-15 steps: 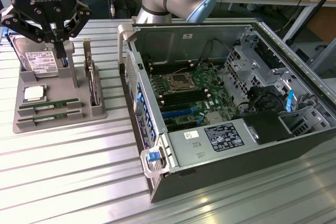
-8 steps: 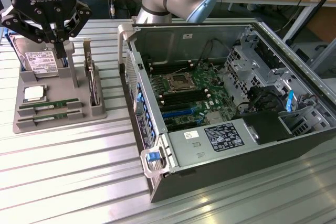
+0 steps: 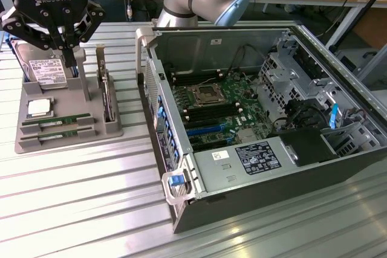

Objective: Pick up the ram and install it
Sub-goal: 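Pick up the ram and move it above insertion slot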

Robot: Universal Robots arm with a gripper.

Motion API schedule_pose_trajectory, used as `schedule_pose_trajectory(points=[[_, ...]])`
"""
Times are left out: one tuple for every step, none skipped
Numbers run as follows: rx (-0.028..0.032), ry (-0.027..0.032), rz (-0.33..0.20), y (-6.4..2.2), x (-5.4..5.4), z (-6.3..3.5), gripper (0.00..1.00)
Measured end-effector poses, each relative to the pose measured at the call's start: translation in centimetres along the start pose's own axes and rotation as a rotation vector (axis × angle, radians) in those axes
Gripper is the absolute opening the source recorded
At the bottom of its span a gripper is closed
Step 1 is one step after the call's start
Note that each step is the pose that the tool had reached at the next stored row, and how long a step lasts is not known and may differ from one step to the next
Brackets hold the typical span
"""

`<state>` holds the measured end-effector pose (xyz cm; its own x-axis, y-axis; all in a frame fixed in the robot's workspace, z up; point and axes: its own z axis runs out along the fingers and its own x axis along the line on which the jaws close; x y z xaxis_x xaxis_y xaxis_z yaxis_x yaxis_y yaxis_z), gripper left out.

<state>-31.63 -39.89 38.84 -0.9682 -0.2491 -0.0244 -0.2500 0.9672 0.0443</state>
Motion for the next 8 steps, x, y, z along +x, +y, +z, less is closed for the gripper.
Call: schedule_pose_trajectory(points=[[-0.0001,0.0002,-0.005,0.00,0.00,0.00,0.11],[-0.0002,0.0003,-0.007,0.00,0.00,0.00,0.11],[-0.0002,0.0004,-0.010,0.00,0.00,0.00,0.11],[-0.0004,0.0007,-0.017,0.00,0.00,0.00,0.11],[-0.0005,0.0008,-0.019,0.00,0.00,0.01,0.11],[-0.0006,0.0010,-0.023,0.00,0.00,0.00,0.11],[-0.0006,0.0011,-0.027,0.00,0.00,0.01,0.11],[-0.0008,0.0014,-0.032,0.00,0.00,0.01,0.11]])
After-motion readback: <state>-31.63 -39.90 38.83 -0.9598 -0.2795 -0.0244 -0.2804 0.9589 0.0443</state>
